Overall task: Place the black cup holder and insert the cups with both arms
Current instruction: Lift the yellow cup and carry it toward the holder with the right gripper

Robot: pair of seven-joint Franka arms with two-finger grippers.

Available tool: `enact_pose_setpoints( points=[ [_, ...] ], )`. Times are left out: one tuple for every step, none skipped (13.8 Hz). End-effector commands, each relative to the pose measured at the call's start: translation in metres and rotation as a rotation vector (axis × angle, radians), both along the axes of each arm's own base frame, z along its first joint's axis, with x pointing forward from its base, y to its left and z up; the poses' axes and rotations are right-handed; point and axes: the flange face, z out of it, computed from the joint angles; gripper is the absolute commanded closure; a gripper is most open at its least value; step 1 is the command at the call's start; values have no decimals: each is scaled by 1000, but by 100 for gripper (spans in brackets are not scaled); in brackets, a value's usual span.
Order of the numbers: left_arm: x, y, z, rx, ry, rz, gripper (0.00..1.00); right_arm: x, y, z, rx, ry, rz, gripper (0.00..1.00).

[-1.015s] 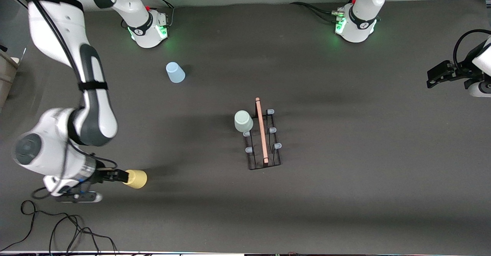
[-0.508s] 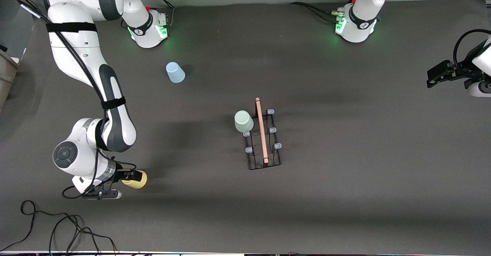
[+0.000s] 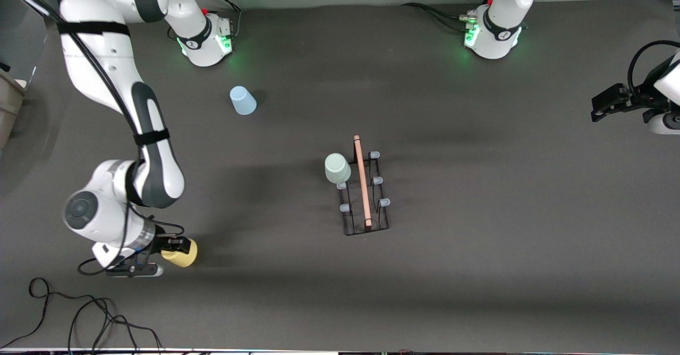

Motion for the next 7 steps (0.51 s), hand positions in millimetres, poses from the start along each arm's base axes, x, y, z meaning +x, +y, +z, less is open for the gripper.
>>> enact_pose_setpoints(
  points=[
    [-2,1,4,10,6,-4,0,-15,7,100,56,42,-35,99],
    [-1,1,4,10,5,-5,0,-22,8,126,48,69,-39,99],
    [0,0,3,7,3,-5,0,-30,12,154,40,83,-61,99],
    [0,1,2,3,3,-2,0,-37,27,178,21,95,-84,100],
    [1,2,2,0,3,1,0,-42,43,198,6,106,-129,100],
    [1,2,2,-2,3,4,0,-46,65,212,9,118,-197,100],
    [1,3,2,-1,-4,21,0,-51,95,222,15,122,-260,100]
  ],
)
